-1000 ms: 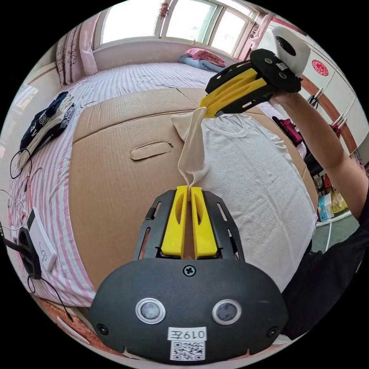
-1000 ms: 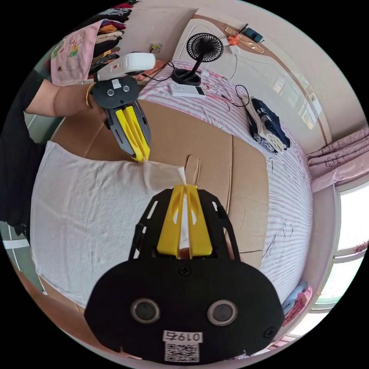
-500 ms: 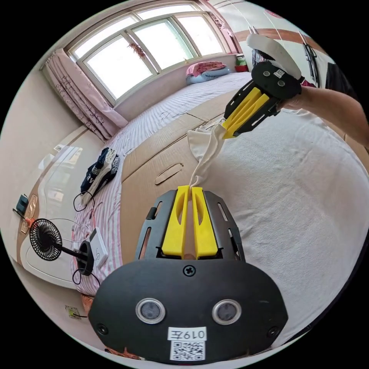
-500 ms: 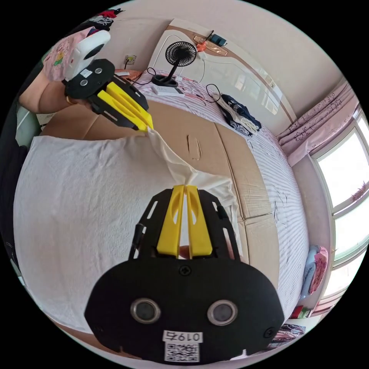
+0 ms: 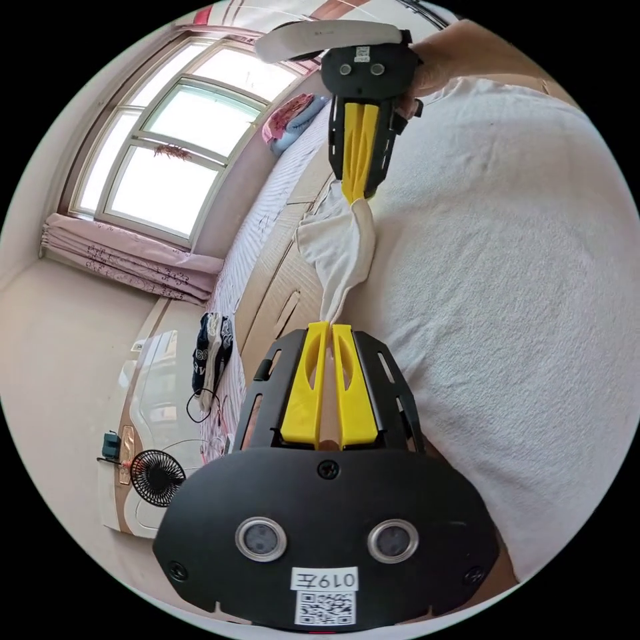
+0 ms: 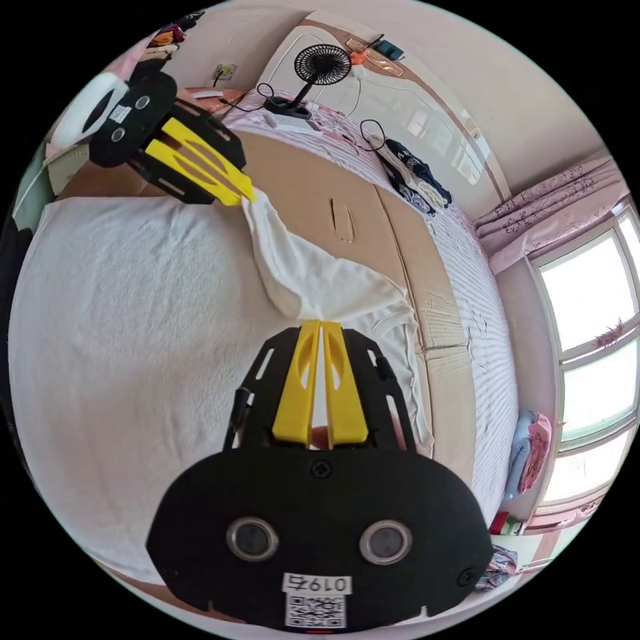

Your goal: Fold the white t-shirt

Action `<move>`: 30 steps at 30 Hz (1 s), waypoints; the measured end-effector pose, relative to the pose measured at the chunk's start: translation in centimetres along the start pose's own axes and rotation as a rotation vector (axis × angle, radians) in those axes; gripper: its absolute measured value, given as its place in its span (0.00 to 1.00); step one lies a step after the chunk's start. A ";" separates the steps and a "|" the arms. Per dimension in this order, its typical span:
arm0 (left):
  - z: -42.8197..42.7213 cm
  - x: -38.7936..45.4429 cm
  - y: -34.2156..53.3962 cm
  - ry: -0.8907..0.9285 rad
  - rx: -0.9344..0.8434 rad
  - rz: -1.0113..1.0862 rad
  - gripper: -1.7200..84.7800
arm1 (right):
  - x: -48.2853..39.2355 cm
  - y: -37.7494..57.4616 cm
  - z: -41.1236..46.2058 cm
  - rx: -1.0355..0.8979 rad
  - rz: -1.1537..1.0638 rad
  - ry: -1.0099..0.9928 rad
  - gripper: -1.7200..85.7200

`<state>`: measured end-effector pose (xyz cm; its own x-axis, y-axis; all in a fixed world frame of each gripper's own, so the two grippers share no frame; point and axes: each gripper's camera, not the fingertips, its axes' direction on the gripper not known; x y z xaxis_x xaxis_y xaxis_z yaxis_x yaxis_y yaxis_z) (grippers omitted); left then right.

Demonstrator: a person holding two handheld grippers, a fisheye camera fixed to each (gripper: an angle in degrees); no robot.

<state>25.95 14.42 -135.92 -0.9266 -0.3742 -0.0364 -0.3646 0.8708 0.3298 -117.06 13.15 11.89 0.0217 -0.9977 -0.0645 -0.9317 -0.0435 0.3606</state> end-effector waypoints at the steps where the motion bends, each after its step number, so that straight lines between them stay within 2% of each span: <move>1: -0.6 0.6 -0.4 0.009 0.000 0.012 0.03 | 0.3 0.2 -0.3 0.005 0.018 -0.017 0.01; 5: -1.7 2.2 -1.5 -0.005 -0.018 0.022 0.03 | 2.3 1.7 -2.4 0.079 0.170 -0.109 0.01; 17: -4.6 4.5 -4.7 -0.042 -0.037 0.003 0.03 | 4.2 5.2 -4.6 0.072 0.264 -0.156 0.01; 21: -5.1 4.4 -5.5 0.033 -0.051 -0.038 0.03 | 4.8 6.2 -5.7 0.064 0.281 -0.138 0.01; 26: -3.9 7.0 -7.3 0.072 -0.115 0.027 0.03 | 5.5 7.1 -5.3 0.031 0.310 -0.175 0.01; 30: -3.1 6.3 -7.4 0.136 -0.119 -0.038 0.03 | 5.9 7.5 -6.3 0.034 0.312 -0.178 0.01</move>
<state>23.05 4.62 -135.65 -0.8885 -0.4528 0.0739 -0.3783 0.8142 0.4403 -121.61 6.63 20.02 -0.3263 -0.9378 -0.1186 -0.8950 0.2662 0.3578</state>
